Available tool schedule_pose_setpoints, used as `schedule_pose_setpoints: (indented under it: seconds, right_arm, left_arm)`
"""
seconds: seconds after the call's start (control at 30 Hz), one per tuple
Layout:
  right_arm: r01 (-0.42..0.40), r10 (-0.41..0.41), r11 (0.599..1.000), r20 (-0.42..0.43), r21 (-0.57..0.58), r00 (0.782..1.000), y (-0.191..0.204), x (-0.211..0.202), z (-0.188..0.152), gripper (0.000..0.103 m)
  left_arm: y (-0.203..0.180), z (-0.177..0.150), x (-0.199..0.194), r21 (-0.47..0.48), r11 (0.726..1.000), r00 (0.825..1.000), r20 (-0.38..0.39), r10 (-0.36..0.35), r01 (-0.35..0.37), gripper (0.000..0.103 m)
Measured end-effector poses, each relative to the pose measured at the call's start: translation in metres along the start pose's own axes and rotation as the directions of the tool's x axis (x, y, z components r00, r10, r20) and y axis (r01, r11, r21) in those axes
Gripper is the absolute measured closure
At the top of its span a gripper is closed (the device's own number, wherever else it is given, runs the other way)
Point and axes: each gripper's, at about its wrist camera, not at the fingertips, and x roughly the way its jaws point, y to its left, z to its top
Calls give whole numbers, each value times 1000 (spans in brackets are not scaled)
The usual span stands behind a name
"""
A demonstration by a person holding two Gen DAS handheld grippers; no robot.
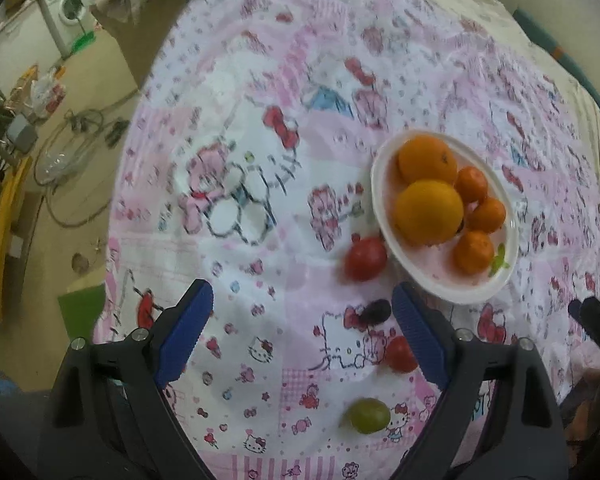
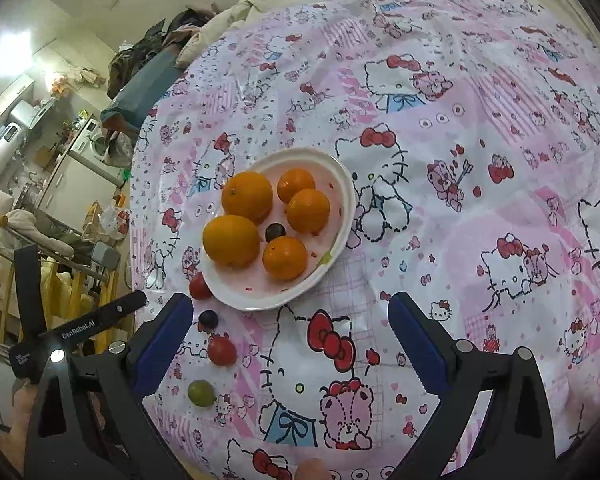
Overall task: Organize fruits
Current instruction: 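Grasp a second dark grape with the left tool while the right grasps a cherry tomato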
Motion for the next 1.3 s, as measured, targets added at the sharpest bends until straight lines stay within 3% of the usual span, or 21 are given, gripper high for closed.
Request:
schedule_pose_setpoints:
  seconds: [0.1, 0.17, 0.23, 0.3, 0.4, 0.5, 0.8, 0.97, 1.17, 1.3]
  right_arm:
    - [-3, 3, 1000, -16, 18, 1000, -3, 3, -1, 3]
    - [-11, 12, 1000, -21, 28, 1000, -4, 4, -2, 3]
    - [-11, 12, 1000, -26, 25, 1000, -4, 4, -2, 3]
    - [-12, 13, 1000, -25, 20, 1000, -3, 3, -2, 3]
    - [-13, 14, 1000, -24, 19, 1000, -4, 1, -2, 3]
    - [-16, 17, 999, -26, 29, 1000, -8, 0, -3, 3]
    - [-17, 18, 999, -29, 36, 999, -12, -2, -4, 3]
    - [-13, 14, 1000, -48, 20, 999, -8, 3, -6, 3]
    - [-58, 52, 998, -166, -34, 985, 19, 39, -17, 3]
    - [-62, 28, 988, -233, -140, 972, 50, 68, -29, 12]
  left_arm:
    - [-12, -8, 14, 37, 999, 997, -63, -37, 40, 15]
    - [-21, -12, 22, 43, 997, 994, -93, -60, 65, 20]
    - [-33, -15, 33, 62, 995, 990, -124, -71, 79, 39]
    - [-44, -16, 43, 86, 994, 988, -144, -60, 73, 51]
    - [-64, -18, 57, 161, 986, 988, -154, -17, 42, 56]
    - [-75, -21, 69, 221, 975, 983, -177, 45, -5, 85]
    - [-86, -23, 67, 242, 970, 983, -176, 55, -11, 85]
    - [-76, -20, 43, 197, 980, 989, -142, 31, -2, 85]
    - [-47, -11, 12, 113, 993, 997, -77, 27, -18, 85]
    - [-26, -2, 7, 61, 998, 997, -69, 17, -13, 85]
